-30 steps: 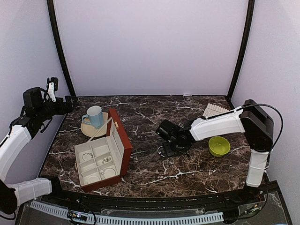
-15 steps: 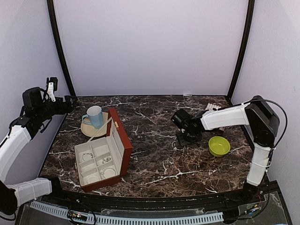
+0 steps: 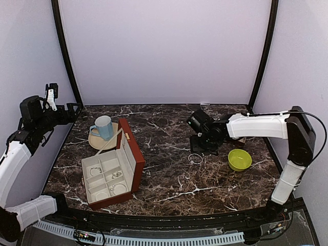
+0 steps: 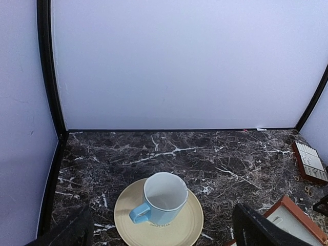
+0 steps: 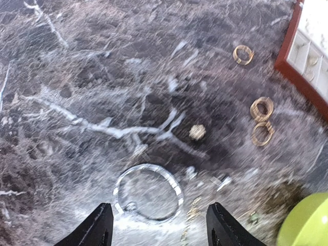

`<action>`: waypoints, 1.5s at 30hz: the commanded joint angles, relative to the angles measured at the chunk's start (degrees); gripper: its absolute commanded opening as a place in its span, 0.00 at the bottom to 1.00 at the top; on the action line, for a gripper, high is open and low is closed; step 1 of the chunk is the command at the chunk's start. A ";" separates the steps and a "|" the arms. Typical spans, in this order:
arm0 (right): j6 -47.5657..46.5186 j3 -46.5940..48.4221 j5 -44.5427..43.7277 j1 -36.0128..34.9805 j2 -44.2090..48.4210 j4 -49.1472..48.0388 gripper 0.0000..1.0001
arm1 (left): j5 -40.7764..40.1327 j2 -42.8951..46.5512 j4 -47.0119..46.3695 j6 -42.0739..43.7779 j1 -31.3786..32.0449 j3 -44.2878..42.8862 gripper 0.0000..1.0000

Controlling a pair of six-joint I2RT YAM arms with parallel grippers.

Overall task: Organize the mixed jewelry
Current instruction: Move the bangle to the center of the board, then pick up the bangle from the center of the board.

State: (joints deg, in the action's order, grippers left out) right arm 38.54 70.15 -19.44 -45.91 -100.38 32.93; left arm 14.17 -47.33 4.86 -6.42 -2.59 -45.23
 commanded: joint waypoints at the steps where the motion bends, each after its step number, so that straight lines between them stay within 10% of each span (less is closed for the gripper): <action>1: 12.53 -0.72 0.22 -4.16 -0.35 3.87 0.62 | -0.79 0.43 1.02 -0.65 0.27 0.67 0.97; 45: 28.52 -6.68 -2.62 -2.08 -1.88 -3.38 0.43 | -1.48 -0.66 1.71 -0.79 0.26 0.41 0.96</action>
State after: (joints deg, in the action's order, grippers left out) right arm 66.13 63.70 -20.88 -48.77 -102.72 31.22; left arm 12.82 -48.73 6.17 -6.90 -2.59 -45.23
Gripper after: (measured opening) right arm 0.434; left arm 0.966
